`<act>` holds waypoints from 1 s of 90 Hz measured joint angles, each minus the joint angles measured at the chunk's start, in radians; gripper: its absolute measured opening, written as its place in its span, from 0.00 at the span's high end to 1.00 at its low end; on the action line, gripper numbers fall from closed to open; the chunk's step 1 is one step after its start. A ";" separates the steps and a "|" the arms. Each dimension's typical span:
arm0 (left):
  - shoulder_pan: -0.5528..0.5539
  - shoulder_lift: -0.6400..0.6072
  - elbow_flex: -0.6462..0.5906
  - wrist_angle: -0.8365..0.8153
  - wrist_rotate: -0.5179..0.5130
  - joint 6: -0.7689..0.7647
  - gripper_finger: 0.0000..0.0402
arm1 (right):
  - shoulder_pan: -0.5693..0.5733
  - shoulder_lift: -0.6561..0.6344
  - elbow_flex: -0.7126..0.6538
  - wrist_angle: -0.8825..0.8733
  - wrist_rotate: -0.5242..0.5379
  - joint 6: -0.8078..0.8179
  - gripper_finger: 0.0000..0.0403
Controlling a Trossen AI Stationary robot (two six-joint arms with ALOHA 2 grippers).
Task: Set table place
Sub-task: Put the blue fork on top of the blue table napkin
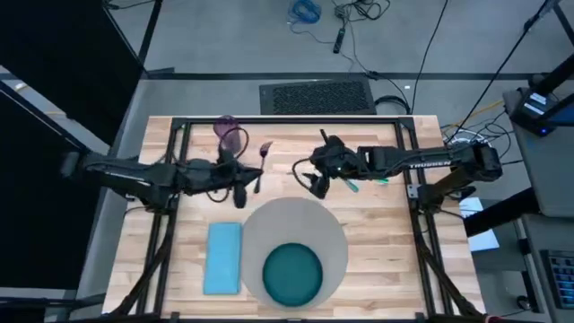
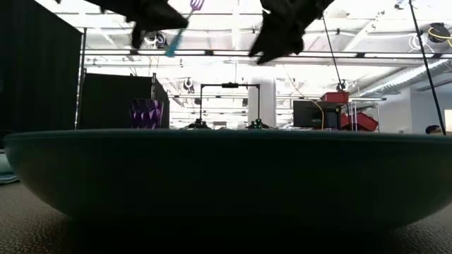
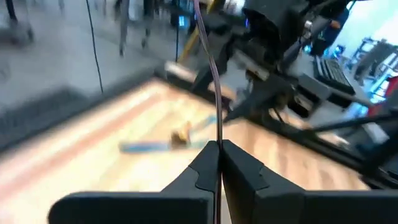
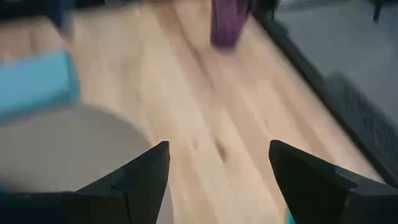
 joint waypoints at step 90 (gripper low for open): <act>-0.813 0.052 -0.001 -0.639 -0.317 -1.650 1.00 | 0.188 -0.001 -0.097 -0.168 0.004 0.172 0.36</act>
